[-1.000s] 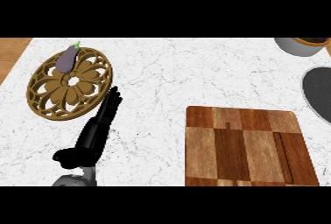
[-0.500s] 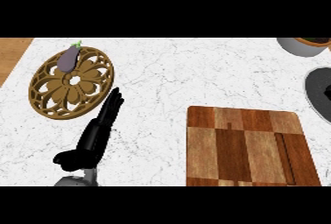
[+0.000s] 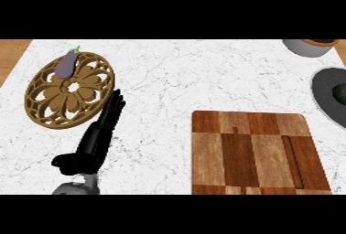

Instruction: Pick the squash from the cutting board and place it in the pan

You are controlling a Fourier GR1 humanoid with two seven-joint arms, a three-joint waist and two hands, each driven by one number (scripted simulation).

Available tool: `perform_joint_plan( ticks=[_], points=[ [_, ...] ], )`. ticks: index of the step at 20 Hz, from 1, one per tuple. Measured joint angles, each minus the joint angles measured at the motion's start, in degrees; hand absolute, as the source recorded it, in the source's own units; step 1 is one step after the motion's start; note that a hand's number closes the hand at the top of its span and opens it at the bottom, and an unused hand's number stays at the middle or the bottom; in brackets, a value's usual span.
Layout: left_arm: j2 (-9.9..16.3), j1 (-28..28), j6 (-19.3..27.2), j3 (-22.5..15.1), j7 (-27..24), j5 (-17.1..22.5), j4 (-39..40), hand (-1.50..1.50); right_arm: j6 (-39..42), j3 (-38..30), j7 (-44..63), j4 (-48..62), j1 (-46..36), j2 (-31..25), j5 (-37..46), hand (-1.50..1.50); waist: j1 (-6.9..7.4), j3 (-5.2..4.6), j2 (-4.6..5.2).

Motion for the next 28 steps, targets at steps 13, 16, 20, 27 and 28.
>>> perform_joint_plan(
  ticks=[13, 16, 20, 27, 28],
  points=[
    [0.1, 0.2, -0.3, 2.1, -2.8, 0.2, 3.2, 0.0, 25.6, -3.7, -12.9, 0.9, 11.7, -3.3, -10.4, -1.5, -1.78, -0.27, -0.83],
    [0.1, 1.2, -0.4, 1.8, -1.4, 0.0, 1.0, 0.0, 27.0, -2.3, -15.7, -0.1, 14.1, -2.1, -11.5, -1.5, -1.79, -0.28, -0.93],
    [0.0, 2.2, -0.6, 1.8, -1.3, -0.3, 0.6, 0.0, 28.4, 0.0, -16.1, -2.8, 16.9, -1.9, -13.6, -1.5, -2.02, -0.33, -1.06],
    [-0.7, 2.7, -0.3, 1.7, -1.3, -1.2, 0.2, 0.0, 28.7, 4.3, -15.6, -7.4, 21.1, 0.0, -17.4, -1.5, -2.16, -0.37, -1.13],
    [-0.7, 2.6, -0.6, 2.0, -1.2, -1.1, 0.2, 0.0, 29.1, 4.8, -15.1, -8.4, 21.8, -0.1, -18.2, -1.5, -2.2, -0.38, -1.14]
  ],
)
